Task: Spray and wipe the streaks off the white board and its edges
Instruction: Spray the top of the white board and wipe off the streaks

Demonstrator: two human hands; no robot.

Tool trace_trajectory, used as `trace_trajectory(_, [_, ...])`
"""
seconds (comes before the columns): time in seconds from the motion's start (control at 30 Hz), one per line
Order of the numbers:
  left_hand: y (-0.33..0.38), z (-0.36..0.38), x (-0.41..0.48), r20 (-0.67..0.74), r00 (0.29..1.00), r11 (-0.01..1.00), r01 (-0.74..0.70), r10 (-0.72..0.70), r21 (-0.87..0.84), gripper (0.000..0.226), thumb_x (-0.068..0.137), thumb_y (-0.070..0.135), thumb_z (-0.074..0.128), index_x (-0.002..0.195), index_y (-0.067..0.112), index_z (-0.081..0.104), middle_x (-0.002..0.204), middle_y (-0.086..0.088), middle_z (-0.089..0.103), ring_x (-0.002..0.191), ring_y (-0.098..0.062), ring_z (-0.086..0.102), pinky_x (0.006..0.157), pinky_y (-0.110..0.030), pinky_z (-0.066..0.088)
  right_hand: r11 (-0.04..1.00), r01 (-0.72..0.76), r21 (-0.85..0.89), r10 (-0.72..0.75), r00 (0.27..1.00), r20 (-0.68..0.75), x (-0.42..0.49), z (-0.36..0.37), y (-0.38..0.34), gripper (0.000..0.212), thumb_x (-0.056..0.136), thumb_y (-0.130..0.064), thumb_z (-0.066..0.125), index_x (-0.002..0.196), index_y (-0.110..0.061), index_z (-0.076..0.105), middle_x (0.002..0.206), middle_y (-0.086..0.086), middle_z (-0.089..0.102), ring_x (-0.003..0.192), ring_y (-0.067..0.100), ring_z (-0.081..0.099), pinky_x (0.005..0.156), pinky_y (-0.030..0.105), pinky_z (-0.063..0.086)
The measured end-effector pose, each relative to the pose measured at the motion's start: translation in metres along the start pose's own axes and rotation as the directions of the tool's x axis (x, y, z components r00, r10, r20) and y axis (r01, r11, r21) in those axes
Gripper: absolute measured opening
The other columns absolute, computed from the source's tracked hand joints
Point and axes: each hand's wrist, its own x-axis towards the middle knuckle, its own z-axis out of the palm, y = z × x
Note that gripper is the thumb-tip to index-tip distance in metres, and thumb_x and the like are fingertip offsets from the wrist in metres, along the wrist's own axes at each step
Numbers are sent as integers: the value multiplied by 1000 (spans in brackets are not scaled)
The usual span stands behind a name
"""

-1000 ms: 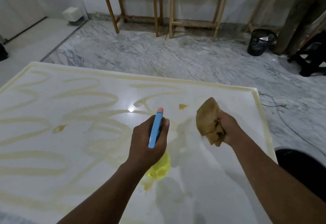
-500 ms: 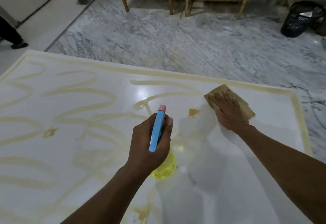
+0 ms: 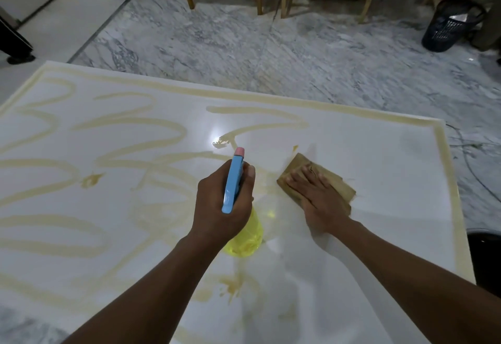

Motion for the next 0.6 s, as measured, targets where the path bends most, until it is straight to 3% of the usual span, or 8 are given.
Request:
trace_trajectory(0.17, [-11,-32,-38,-2,1000,1000,-26,26,-4,31,102,39,58,88,12,65,76,-16,68,61,-37,69,62,-54,56,998,51,49,-49,998,-36,-59,30,-40,66,85,-24,24,149,-29,41,159,-13,28,152,10,10,122,27,-7])
trace_trajectory(0.6, [-30,-101,-168,24,998,998,-63,62,11,34,101,46,57,89,16,65,76,-13,70,61,-33,70,65,-57,57,974,-35,222,52,996,-71,-214,104,-152,58,91,-23,24,144,-35,43,157,-16,29,151,1,7,123,29,-3])
